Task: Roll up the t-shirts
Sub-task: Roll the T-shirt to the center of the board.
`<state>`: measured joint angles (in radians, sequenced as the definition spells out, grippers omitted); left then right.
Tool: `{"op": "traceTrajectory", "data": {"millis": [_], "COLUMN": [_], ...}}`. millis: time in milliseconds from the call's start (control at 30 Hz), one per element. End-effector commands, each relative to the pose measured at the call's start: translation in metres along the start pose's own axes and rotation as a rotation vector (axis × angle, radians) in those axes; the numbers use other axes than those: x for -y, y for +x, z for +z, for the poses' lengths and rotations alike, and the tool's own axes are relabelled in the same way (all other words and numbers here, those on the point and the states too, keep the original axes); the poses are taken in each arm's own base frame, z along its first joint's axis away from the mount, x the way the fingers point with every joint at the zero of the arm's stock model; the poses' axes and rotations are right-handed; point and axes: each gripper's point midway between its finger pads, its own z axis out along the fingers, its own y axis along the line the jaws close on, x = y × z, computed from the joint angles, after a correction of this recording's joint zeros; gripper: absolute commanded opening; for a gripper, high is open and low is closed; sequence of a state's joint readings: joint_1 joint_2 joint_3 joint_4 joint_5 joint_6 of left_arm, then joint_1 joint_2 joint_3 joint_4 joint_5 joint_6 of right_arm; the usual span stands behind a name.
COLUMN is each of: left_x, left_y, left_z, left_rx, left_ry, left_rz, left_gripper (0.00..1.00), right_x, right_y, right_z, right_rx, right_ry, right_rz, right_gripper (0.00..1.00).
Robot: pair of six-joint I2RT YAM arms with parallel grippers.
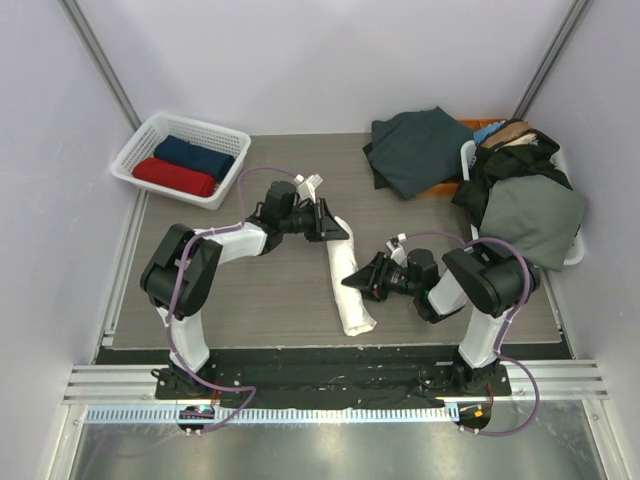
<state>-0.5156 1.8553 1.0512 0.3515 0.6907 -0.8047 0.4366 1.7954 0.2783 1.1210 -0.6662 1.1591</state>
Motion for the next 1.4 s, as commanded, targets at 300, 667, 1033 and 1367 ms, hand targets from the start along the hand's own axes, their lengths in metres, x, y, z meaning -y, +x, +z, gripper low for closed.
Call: {"op": "traceTrajectory", "data": {"millis": [300, 667, 1033, 1367], "left_x": [-0.025, -0.057, -0.065, -0.073], "left_y": [0.037, 0.069, 0.076, 0.081], "left_z": [0.020, 0.002, -0.001, 0.011], "left_rx": [-0.069, 0.070, 0.180, 0.151], "left_ry": [-0.090, -0.190, -0.258, -0.350], "left_rz": [0.050, 0.019, 0.067, 0.068], "left_gripper": [0.19, 0.15, 0.15, 0.14], "right_x": [0.050, 0.056, 0.026, 0.003], "right_y": [0.015, -0.005, -0.040, -0.058], "right_z": [-0.001, -0.006, -0.027, -0.077], "right_rx": [-0.111, -0.123, -0.012, 0.157], "right_ry": [0.228, 0.397, 0.509, 0.639], "right_rz": [0.007, -0.143, -0.291, -0.353], "right_gripper": [0.23, 0.58, 0.85, 0.91]}}
